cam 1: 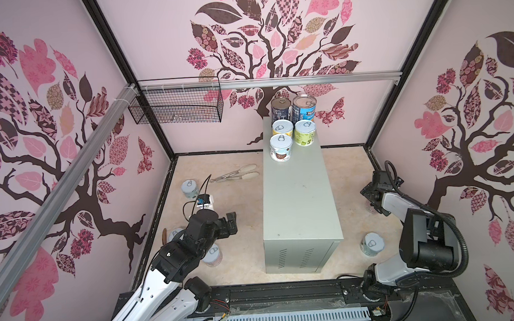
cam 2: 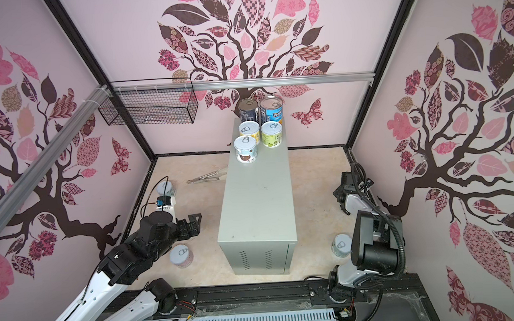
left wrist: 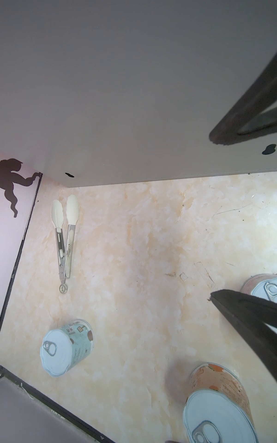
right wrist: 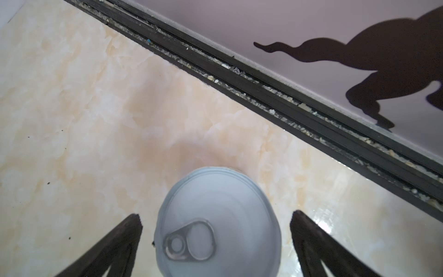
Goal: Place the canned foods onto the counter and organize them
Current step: 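Close the right gripper on the pink-labelled floor can while the left gripper descends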
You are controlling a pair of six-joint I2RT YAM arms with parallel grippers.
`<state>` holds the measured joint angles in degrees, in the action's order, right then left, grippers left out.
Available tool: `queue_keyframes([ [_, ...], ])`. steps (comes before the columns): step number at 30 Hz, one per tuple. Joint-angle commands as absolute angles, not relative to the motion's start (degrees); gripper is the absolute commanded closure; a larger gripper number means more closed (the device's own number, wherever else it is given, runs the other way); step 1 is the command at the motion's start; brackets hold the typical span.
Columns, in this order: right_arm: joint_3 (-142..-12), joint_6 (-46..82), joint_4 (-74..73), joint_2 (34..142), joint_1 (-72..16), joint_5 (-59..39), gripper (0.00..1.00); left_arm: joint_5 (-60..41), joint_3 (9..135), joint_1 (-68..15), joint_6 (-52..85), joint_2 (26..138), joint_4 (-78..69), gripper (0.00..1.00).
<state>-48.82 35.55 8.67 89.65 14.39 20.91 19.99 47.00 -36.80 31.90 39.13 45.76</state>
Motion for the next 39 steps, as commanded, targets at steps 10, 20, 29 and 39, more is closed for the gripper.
queue_keyframes([
  [10, -53.4, 34.1, 8.7, 97.3, 15.2, 20.0, 0.0, 21.3, 46.4, -37.2, 32.0, 39.9, 46.2, 0.02],
  [20, -53.6, 31.8, 6.8, 102.2, 15.7, 18.6, 0.0, 21.0, 46.3, -37.3, 31.9, 40.3, 46.0, 0.02],
  [29, -52.7, 31.3, 4.1, 103.9, 16.4, 17.3, 0.0, 20.7, 46.1, -37.3, 31.7, 40.7, 45.8, 0.02],
  [39, -51.5, 32.7, 3.1, 104.1, 16.5, 18.1, 0.15, 20.5, 46.1, -37.3, 31.7, 40.8, 45.7, 0.02],
])
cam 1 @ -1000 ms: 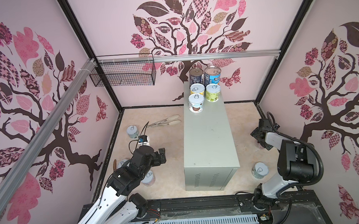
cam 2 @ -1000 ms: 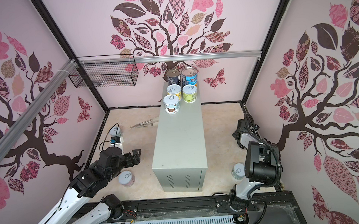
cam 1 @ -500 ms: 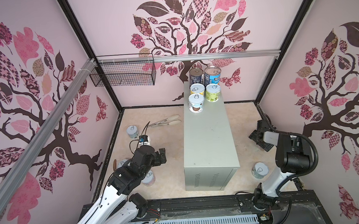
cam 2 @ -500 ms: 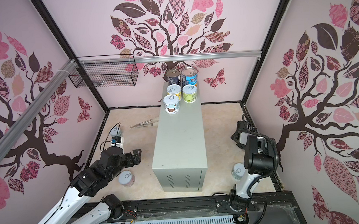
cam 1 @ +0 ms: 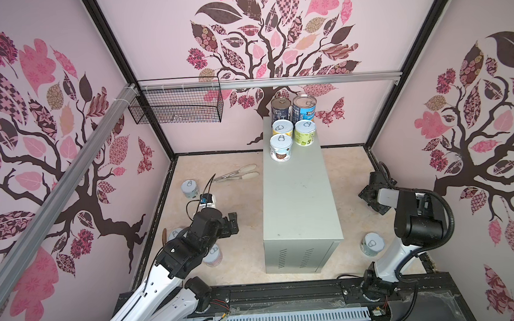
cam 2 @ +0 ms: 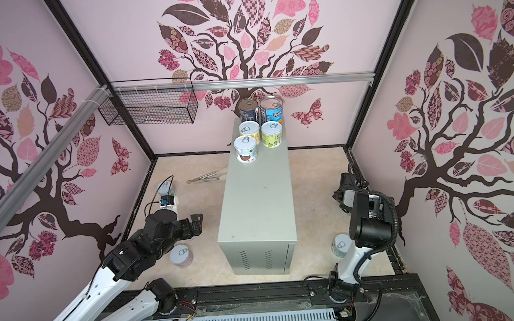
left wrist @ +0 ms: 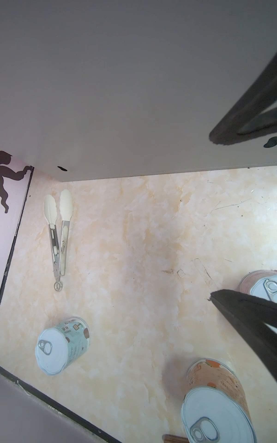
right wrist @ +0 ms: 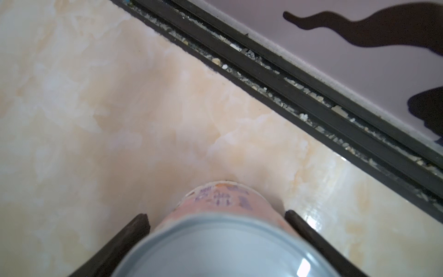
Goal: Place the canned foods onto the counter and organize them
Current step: 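Close the right gripper on the pink-labelled floor can while the left gripper descends, then lift the pink-labelled can with the right gripper up toward the cabinet top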
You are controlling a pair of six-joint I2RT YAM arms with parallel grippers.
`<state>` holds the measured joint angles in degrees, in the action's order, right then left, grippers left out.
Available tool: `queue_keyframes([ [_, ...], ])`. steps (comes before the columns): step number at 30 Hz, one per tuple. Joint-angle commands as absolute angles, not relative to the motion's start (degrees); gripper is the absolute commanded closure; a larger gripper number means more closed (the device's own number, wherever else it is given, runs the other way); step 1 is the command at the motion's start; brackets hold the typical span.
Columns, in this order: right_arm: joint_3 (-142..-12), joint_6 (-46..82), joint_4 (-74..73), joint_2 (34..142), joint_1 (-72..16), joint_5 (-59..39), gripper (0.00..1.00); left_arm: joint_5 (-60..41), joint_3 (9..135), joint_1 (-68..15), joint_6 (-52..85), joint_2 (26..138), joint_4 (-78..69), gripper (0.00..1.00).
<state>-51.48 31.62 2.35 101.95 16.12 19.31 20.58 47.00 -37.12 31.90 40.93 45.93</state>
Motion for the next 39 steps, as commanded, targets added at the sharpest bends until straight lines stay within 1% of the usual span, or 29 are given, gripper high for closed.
queue_keyframes([
  [1, -51.4, 32.7, 3.0, 104.0, 16.5, 18.0, 0.19, 20.5, 46.2, -37.3, 31.7, 40.7, 45.7, 0.02],
  [3, -51.3, 32.5, 3.0, 103.8, 16.5, 17.9, 0.22, 20.3, 46.2, -37.3, 31.6, 40.8, 45.6, 0.02],
  [5, -51.4, 32.3, 3.4, 103.6, 16.5, 17.6, 0.23, 20.3, 46.2, -37.3, 31.6, 40.8, 45.6, 0.02],
  [8, -52.1, 30.9, 4.6, 103.5, 16.5, 16.0, 0.3, 20.0, 46.2, -37.3, 31.5, 40.8, 45.5, 0.02],
  [17, -52.0, 27.6, 5.7, 98.8, 16.5, 11.2, 0.36, 19.6, 46.2, -37.1, 31.1, 40.9, 45.4, 0.02],
  [23, -50.2, 27.1, 5.1, 92.6, 16.0, 5.8, 0.36, 19.2, 46.3, -36.7, 31.0, 41.1, 45.3, 0.02],
  [29, -51.2, 27.4, 7.3, 86.2, 15.1, 1.6, 0.36, 17.8, 46.3, -35.6, 30.6, 41.4, 45.0, 0.02],
  [39, -55.0, 32.1, 10.6, 77.1, 9.3, -1.8, 0.36, 16.8, 45.2, -34.4, 30.0, 40.5, 43.5, 0.02],
])
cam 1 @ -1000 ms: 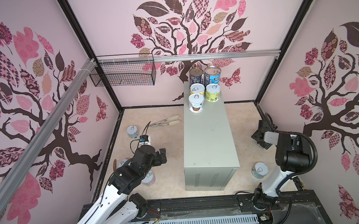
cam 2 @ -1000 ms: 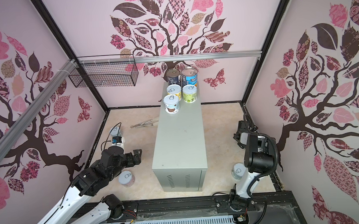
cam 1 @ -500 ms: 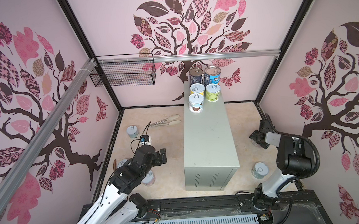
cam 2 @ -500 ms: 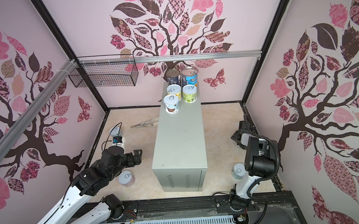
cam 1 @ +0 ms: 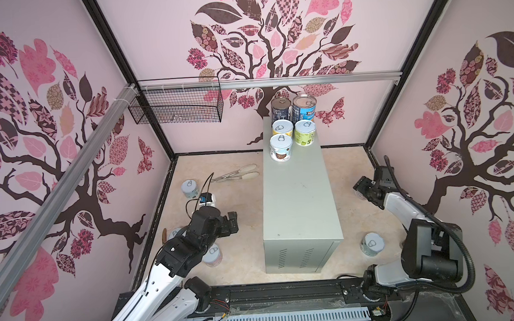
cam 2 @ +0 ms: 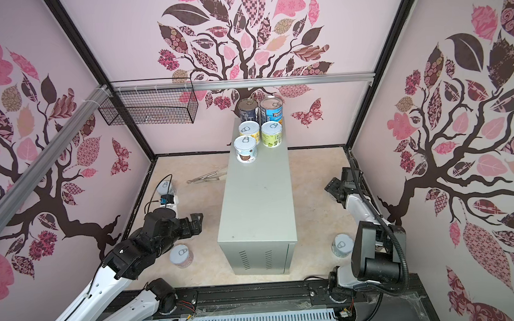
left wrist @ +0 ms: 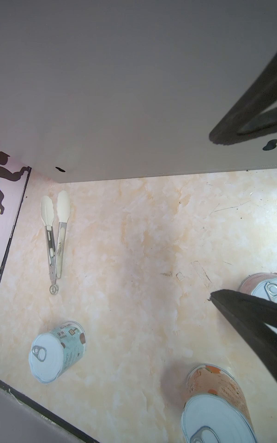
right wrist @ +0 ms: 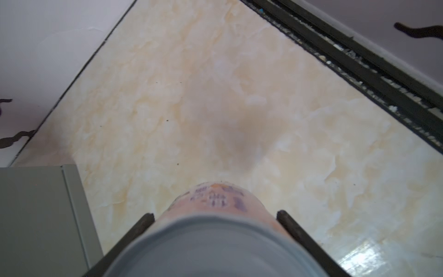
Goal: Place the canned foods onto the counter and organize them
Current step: 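Lift the pink-labelled can with the right gripper up toward the cabinet top, then carry the pink-labelled can over the cabinet top beside the white-and-blue can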
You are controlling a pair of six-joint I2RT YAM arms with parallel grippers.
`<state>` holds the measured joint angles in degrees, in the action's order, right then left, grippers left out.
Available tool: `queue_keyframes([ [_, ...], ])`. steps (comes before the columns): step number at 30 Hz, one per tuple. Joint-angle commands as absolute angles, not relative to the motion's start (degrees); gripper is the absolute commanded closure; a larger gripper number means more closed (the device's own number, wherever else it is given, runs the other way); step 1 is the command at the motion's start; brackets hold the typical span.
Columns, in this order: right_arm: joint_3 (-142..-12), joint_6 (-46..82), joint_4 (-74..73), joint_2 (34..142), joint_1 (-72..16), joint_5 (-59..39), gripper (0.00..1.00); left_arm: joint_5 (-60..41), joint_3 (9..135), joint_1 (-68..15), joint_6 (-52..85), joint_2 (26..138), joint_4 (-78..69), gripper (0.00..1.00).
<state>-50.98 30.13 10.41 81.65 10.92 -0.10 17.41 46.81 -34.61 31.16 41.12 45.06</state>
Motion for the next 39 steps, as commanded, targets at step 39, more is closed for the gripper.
queue_keyframes([
  [39, -102.8, 17.2, 52.0, 69.6, -5.9, -11.0, 0.38, 25.0, 60.1, -40.1, 20.3, 40.2, 53.4, 0.02],
])
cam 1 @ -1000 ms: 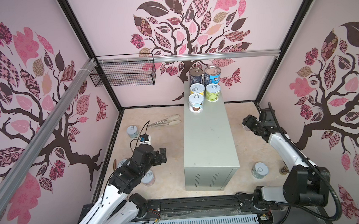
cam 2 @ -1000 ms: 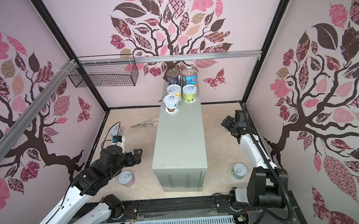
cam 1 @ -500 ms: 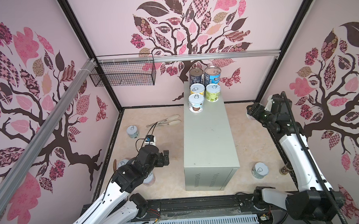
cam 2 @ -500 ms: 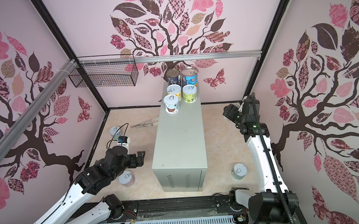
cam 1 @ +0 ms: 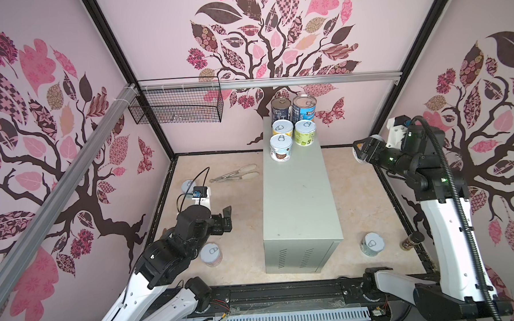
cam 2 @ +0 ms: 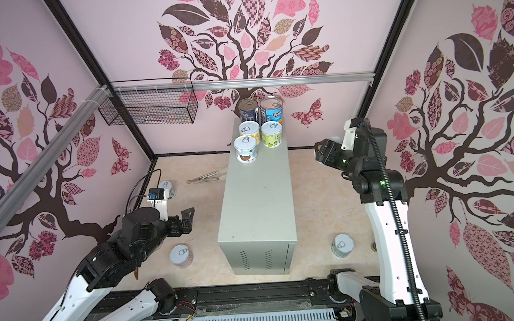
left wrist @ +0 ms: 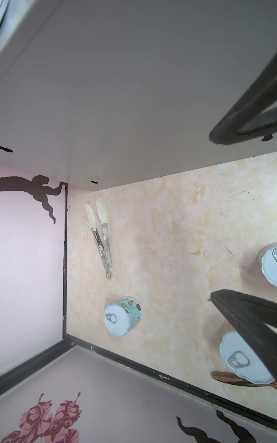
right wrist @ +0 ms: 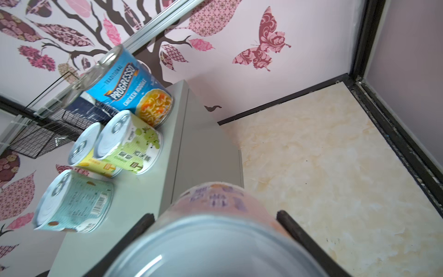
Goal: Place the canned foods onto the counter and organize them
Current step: 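Carry the pink-labelled can over the cabinet top beside the white-and-blue can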
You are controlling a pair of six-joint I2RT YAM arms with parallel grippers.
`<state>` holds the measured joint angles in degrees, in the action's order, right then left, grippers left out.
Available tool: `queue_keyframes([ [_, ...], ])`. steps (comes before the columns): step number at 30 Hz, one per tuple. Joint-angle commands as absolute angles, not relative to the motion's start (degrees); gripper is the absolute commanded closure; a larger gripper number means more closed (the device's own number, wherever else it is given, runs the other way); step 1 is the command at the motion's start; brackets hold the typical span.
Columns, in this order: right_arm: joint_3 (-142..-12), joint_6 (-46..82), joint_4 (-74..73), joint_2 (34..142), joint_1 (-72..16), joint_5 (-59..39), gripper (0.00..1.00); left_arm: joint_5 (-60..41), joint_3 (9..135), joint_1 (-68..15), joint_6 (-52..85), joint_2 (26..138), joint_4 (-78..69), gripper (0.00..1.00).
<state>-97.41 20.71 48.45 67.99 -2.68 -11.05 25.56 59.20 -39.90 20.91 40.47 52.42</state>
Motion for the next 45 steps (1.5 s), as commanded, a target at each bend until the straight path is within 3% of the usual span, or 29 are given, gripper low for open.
queue_keyframes([
  [1, -105.0, 16.4, 53.9, 70.8, -8.5, -9.4, 0.38, 24.7, 59.5, -40.1, 20.5, 39.9, 53.1, 0.02],
  [12, -127.6, 12.2, 68.0, 86.7, -31.2, 9.4, 0.37, 22.8, 53.3, -40.1, 21.6, 39.0, 49.4, 0.02],
  [38, -135.1, 7.6, 66.4, 101.7, -31.7, 10.4, 0.37, 22.4, 46.5, -39.6, 20.5, 37.9, 44.2, 0.02],
  [45, -136.2, 7.2, 66.0, 104.3, -31.6, 10.6, 0.33, 21.4, 46.4, -38.8, 20.2, 38.1, 43.9, 0.02],
])
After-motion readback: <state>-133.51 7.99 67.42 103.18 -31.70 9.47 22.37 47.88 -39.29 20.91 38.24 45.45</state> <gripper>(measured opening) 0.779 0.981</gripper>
